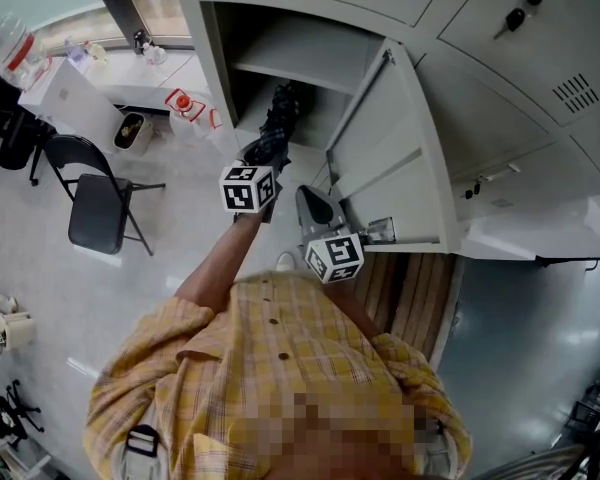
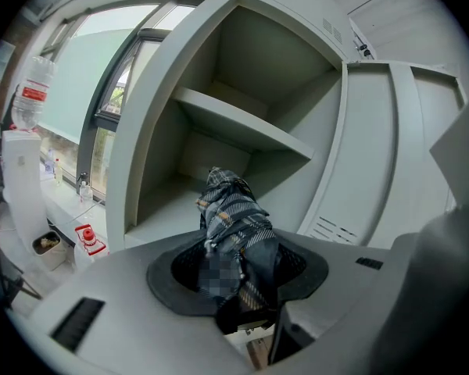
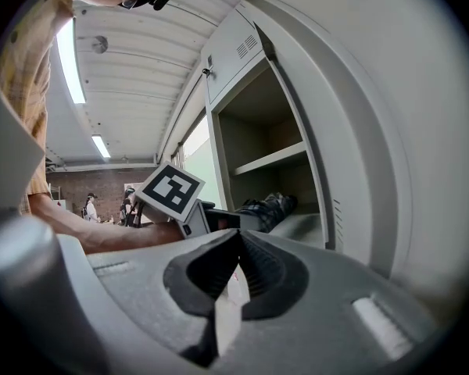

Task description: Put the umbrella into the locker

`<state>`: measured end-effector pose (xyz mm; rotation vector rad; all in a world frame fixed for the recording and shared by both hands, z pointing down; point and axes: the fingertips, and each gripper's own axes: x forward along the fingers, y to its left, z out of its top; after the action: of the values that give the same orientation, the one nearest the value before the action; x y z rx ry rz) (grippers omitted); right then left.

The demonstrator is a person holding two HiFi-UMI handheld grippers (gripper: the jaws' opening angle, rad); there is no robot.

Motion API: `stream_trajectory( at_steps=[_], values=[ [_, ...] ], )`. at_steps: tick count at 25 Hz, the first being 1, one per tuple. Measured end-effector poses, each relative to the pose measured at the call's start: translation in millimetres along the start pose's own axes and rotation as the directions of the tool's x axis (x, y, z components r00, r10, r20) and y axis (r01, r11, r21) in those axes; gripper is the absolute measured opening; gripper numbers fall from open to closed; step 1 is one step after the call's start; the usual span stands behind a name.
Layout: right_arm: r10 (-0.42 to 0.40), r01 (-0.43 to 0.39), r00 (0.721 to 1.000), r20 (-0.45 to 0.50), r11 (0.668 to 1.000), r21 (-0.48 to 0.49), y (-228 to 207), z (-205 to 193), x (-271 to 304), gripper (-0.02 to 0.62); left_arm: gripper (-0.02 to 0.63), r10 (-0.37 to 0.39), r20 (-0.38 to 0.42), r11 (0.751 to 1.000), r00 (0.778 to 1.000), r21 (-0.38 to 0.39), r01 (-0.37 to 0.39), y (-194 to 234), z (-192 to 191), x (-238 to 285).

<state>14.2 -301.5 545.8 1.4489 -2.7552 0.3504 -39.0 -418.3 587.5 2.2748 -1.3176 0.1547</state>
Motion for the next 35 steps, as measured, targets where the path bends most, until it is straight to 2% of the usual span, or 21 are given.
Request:
stream_trajectory(
  at_steps=[8,22,35],
  values=[
    [-0.001,0.001,1.000,-0.009,1.000,-0.009,3,-1,0,-0.002,0.167,0.014,0.017,1.000,1.000,0.009,-0.015,4,13,22],
    [0.025,-0.026,0.999,-0.019,0.998,-0.049,13,-5,-5,-0.002,0.169,0.068,0.027,0.996,0.997,-0.063,-0.066,16,23,66],
    [0.043,-0.045,0.999,-0.028,0.998,-0.048,11,-9,-3,-0.002,0.170,0.147,0.014,0.988,0.989,-0.051,-0.146,23,31,102]
  ],
)
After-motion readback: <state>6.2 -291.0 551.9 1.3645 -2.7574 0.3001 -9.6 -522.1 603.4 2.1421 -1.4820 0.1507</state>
